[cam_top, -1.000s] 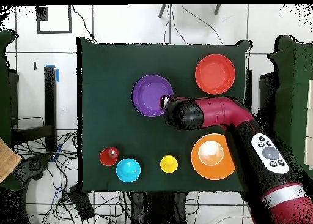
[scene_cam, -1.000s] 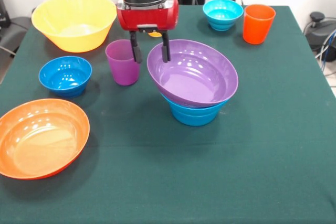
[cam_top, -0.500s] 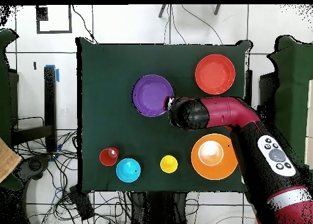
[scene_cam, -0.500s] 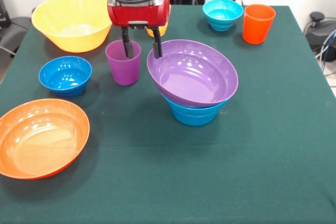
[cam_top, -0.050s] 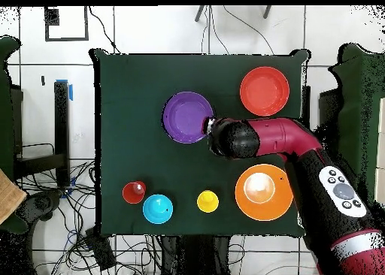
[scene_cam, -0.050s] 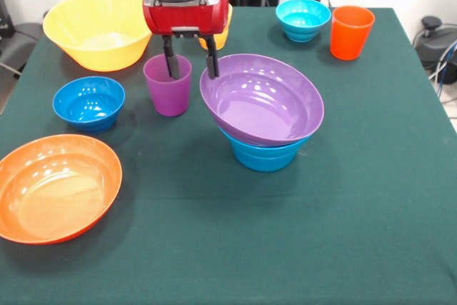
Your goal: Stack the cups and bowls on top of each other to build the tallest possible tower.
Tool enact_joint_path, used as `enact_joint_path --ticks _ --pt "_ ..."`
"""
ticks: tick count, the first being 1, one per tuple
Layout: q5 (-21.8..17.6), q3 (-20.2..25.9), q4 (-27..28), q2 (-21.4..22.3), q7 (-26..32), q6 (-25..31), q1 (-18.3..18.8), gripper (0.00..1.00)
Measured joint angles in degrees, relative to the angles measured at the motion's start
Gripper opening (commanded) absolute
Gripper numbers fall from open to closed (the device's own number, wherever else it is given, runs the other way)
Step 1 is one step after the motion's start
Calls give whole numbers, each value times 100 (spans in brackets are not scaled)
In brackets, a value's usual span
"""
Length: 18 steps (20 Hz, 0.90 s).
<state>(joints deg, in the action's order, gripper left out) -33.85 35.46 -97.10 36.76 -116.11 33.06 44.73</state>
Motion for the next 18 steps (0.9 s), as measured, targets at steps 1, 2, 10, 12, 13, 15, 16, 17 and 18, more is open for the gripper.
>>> enact_joint_path --ticks 1,2,10,12,13,15,16,17,18 --pt "-1 8 0 0 0 -1 0 100" --pt "-4 26 0 0 0 1 1 100" --pt "-24 46 32 -38 0 -1 1 100" --pt "-25 46 57 -69 0 1 1 100" --pt "-28 46 78 -97 0 1 1 100" --pt "-34 46 126 -159 0 -1 2 100" --pt "-42 49 166 -212 0 -1 8 100" --pt "-44 49 182 -235 0 -1 12 100" --pt "-48 49 196 -255 0 0 16 100"
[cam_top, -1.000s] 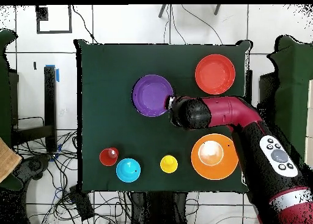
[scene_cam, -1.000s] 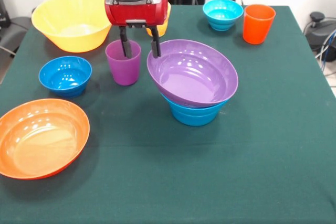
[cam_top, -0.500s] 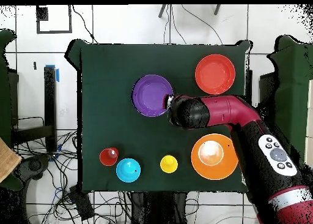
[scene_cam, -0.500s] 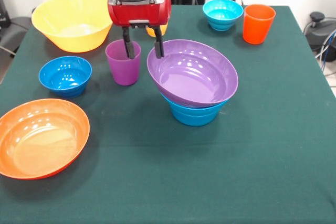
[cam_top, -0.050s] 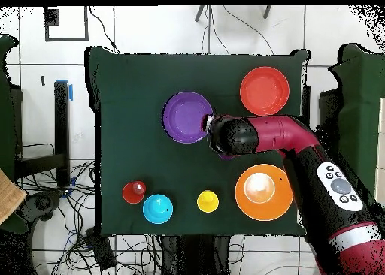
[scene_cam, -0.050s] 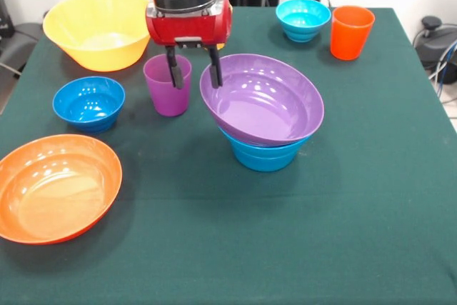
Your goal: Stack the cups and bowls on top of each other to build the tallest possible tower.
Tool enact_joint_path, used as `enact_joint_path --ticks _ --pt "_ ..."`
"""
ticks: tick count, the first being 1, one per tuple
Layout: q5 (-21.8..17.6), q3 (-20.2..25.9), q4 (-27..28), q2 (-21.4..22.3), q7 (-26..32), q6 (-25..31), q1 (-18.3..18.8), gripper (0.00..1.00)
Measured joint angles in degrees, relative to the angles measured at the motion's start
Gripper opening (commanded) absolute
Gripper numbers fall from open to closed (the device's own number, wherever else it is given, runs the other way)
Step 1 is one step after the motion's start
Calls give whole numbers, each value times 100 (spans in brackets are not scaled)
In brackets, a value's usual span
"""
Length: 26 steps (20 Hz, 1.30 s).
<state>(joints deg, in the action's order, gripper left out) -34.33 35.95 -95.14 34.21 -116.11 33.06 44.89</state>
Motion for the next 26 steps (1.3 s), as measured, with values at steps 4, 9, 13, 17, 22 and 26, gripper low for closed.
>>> enact_joint_path --ticks 4,9,13,17,22,26 --pt "-30 0 66 -91 0 -1 27 100" --pt "-78 0 178 -247 0 -1 61 100" --pt "-92 0 199 -327 0 -1 68 100" --pt "-92 0 213 -441 0 -1 67 100" --pt "-93 -1 215 -560 0 -1 67 100" --pt "-127 0 216 -588 0 -2 64 100"
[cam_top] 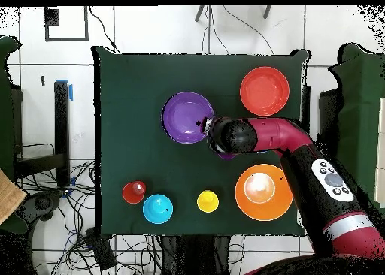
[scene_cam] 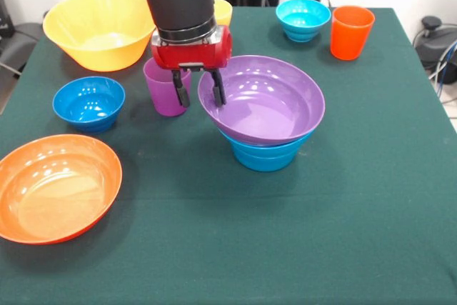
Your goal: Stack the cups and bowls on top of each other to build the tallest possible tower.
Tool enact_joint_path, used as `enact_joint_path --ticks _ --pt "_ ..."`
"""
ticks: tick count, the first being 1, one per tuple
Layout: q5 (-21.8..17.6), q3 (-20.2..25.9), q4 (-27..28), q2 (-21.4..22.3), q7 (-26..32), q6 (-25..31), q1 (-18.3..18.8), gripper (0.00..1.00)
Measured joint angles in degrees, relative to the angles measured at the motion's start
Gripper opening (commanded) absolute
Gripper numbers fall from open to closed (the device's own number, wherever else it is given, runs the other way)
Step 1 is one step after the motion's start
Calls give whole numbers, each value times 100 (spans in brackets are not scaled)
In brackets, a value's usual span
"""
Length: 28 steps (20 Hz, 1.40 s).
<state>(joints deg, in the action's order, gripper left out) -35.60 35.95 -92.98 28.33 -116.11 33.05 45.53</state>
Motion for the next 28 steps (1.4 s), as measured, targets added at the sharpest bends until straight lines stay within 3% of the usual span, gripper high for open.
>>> enact_joint_path --ticks 21,28 --pt "-215 1 22 -58 0 -1 -14 100" --pt "-180 16 -140 345 0 0 -1 100"
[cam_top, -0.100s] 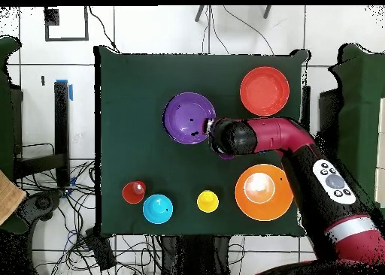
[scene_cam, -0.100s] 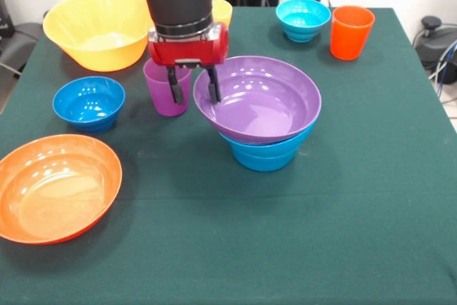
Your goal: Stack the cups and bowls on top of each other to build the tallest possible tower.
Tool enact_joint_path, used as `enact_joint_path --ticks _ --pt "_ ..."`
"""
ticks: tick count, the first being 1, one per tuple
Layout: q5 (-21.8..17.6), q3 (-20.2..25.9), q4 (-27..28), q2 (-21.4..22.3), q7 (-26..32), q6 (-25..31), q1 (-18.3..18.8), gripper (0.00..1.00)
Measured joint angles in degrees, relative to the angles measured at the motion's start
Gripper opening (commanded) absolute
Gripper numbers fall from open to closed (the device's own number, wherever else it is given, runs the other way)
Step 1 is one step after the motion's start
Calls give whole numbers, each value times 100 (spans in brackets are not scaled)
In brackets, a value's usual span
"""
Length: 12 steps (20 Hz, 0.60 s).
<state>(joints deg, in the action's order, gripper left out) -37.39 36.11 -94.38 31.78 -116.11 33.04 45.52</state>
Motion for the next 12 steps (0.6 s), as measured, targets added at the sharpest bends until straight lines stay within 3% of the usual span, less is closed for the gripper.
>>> enact_joint_path --ticks 12 --pt "378 83 -371 855 0 1 19 100"
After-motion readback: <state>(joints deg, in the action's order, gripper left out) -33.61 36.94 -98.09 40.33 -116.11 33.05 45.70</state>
